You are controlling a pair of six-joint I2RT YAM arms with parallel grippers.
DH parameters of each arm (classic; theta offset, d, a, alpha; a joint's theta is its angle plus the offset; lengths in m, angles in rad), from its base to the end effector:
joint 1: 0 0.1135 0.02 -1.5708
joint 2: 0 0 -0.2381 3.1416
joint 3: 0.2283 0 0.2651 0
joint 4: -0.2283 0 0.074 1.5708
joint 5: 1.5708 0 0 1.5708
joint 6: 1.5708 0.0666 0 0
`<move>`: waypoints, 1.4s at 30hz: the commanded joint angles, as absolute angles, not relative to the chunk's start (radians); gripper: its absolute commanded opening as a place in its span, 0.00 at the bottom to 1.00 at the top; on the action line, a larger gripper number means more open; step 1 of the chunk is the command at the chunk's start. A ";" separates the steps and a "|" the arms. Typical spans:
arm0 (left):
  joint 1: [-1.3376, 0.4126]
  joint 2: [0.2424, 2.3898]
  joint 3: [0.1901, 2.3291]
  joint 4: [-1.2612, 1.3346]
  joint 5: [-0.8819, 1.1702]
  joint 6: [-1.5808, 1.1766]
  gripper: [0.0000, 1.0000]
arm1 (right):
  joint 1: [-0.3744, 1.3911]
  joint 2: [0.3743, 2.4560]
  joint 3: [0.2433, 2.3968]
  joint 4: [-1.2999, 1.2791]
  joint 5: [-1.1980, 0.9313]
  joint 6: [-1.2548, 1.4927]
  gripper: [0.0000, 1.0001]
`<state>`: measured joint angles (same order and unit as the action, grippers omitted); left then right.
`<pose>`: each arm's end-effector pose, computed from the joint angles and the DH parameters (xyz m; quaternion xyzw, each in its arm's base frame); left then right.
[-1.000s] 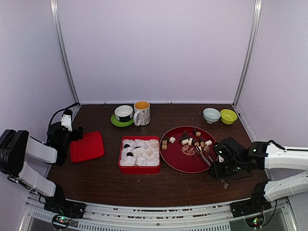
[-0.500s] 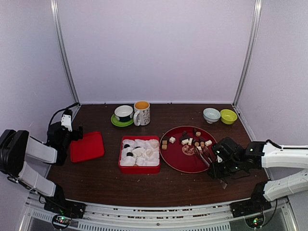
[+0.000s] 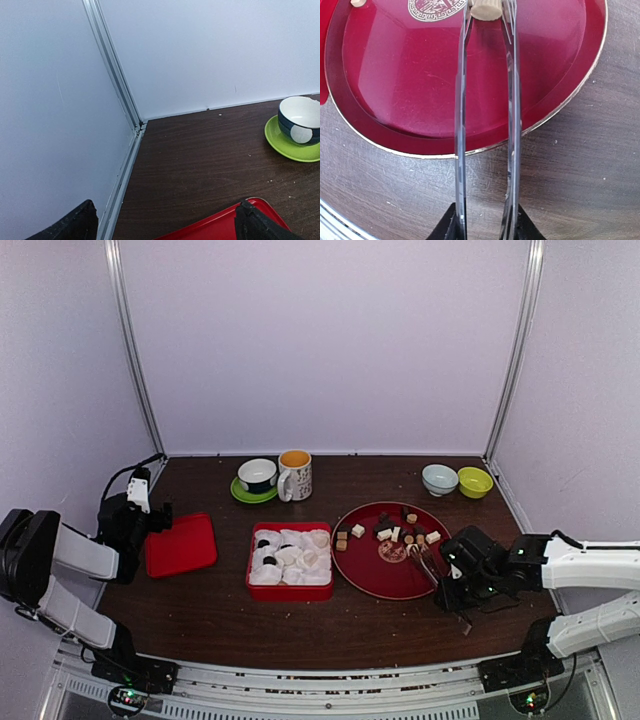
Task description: Pack the chocolate
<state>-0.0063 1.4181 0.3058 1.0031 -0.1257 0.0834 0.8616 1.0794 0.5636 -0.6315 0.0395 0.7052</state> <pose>0.2912 0.0065 0.1286 -0.0086 0.7443 0.0724 0.6639 0.1450 0.1650 0.1201 -0.0722 0.9748 0.1346 0.1625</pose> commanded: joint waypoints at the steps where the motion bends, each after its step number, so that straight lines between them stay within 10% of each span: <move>1: 0.000 1.424 0.301 1.068 -0.114 0.080 0.98 | 0.856 1.056 0.579 -0.623 0.035 0.688 0.29; 17: 0.000 1.423 0.302 1.068 -0.114 0.080 0.98 | 0.857 0.841 0.583 -0.460 -0.189 0.619 0.25; 42: 0.000 1.424 0.301 1.069 -0.114 0.080 0.98 | 1.112 1.278 0.829 -0.400 -0.218 0.500 0.24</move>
<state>-0.0063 1.4181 0.3058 1.0031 -0.1257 0.0834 1.0920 1.2530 0.7830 -0.3706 -0.2539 0.5381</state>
